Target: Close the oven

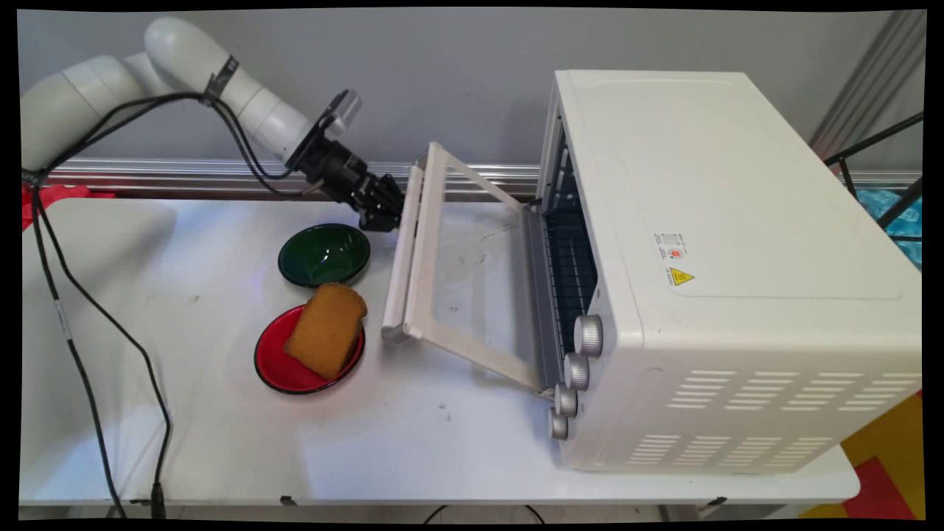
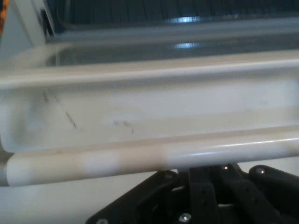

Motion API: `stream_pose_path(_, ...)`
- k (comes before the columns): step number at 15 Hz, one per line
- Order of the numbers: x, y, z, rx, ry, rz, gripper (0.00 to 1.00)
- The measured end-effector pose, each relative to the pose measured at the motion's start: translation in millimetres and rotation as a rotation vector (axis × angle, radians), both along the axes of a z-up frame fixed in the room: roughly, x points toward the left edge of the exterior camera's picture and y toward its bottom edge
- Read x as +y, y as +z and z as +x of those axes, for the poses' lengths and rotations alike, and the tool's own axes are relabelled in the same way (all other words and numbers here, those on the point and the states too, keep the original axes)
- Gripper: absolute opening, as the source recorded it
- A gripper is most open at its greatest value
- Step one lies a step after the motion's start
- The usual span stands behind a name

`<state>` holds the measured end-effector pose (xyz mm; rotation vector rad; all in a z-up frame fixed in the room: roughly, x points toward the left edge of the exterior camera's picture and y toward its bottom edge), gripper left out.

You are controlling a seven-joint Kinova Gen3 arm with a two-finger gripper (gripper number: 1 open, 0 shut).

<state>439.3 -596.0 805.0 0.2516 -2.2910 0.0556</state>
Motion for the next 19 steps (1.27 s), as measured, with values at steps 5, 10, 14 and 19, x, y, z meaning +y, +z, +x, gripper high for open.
stream_pose_path(5, -5.5, 24.9, -10.0, 0.051, -0.006, -0.019, 0.00)
stream_pose_path(10, -10.2, 50.0, -25.2, 0.107, -0.011, -0.032, 0.00)
stream_pose_path(14, -11.8, 63.5, -31.8, 0.132, -0.011, -0.038, 0.00)
stream_pose_path(19, -13.1, 71.9, -35.0, 0.145, -0.006, -0.039, 0.00)
